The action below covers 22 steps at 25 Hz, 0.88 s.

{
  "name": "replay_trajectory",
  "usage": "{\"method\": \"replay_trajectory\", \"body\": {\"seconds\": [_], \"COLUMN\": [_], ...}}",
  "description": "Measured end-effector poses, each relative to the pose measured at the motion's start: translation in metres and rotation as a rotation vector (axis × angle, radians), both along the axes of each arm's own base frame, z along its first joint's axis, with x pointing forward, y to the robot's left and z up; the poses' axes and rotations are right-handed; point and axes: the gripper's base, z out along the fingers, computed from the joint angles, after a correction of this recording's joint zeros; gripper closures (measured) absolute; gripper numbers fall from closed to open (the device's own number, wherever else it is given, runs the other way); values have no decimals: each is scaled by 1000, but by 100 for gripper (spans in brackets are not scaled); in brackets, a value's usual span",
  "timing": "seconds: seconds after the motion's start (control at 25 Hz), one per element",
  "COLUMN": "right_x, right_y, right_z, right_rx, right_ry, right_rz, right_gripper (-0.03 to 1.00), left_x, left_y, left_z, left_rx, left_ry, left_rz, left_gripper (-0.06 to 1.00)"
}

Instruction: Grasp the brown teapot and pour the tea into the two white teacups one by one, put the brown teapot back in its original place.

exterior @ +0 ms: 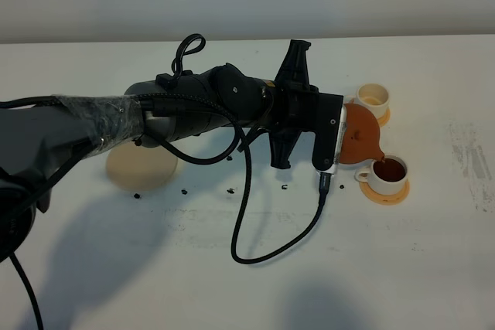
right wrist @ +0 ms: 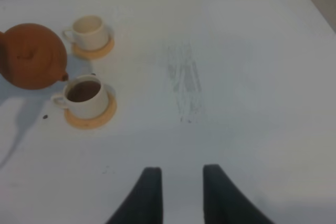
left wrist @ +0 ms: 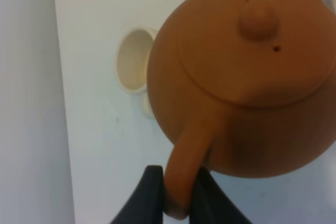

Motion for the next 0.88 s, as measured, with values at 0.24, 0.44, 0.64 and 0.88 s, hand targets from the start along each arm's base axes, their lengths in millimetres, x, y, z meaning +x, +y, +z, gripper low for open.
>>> {"method": "replay_trajectory", "body": {"seconds": [0.24, 0.44, 0.64, 0.88], "right_x": [0, 0, 0, 0], "right_y": [0, 0, 0, 0], "right_z": [0, 0, 0, 0], "right_rx": [0, 0, 0, 0], "right_ry": [0, 0, 0, 0], "right_rz": [0, 0, 0, 0], "right_gripper": [74, 74, 74, 74], "left_x": [0, -1, -1, -2], "left_y": [0, 0, 0, 0], "left_z": [0, 0, -1, 0], "left_rx": [-18, -25, -44, -82], "left_ry": [24, 37, 67, 118], "left_rz": [22, 29, 51, 98], "left_gripper": [86, 86, 86, 86]}}
